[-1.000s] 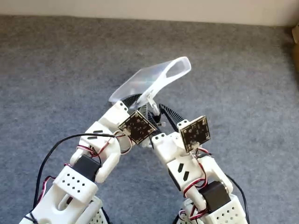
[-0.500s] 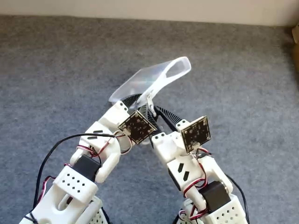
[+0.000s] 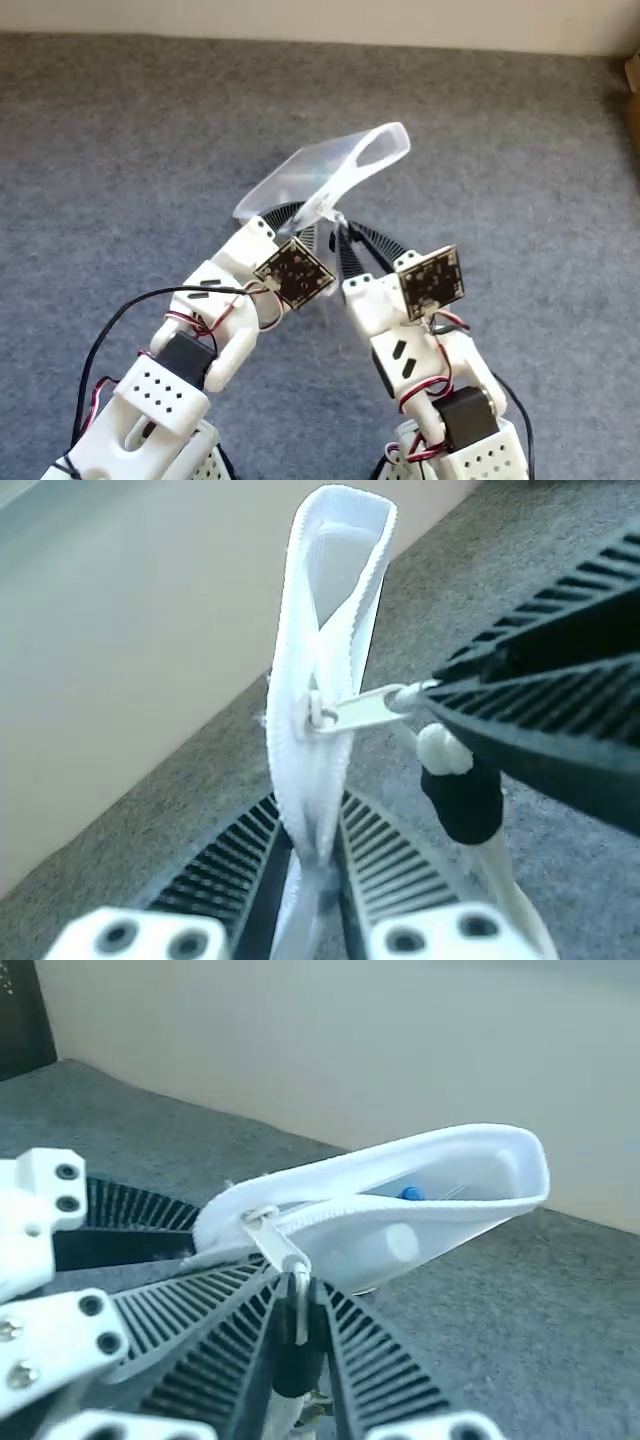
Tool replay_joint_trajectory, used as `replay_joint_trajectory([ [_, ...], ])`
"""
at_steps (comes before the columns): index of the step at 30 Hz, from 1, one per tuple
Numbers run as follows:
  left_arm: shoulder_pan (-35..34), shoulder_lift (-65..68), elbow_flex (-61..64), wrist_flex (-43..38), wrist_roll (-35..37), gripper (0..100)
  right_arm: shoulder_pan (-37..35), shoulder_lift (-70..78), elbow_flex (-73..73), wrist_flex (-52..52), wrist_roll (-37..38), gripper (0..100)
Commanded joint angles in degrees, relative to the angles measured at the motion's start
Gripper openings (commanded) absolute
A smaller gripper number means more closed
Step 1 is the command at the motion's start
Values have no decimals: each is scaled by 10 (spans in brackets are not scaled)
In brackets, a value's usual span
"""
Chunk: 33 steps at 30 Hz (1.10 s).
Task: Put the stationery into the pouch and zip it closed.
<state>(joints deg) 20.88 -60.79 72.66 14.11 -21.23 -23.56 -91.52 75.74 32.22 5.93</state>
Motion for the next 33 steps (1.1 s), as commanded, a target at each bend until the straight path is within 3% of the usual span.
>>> replay_joint_trajectory([
  [1, -16, -1, -1, -11, -6, 6, 38, -2, -25, -16, 5, 7],
  [8, -16, -1, -1, -11, -6, 6, 86, -2, -25, -17, 5, 7],
  [17, -16, -2, -4, -8, -4, 6, 93, -4, -25, -13, 5, 12],
  [21, -16, -15, -19, -2, -4, 6, 89, -8, -60, 50, 4, 14],
  [29, -16, -170, -53, 209, -4, 5, -3, -7, -239, 288, -8, 135],
  [33, -26, -257, -53, 311, -4, 5, -84, -3, -286, 345, -42, 145],
])
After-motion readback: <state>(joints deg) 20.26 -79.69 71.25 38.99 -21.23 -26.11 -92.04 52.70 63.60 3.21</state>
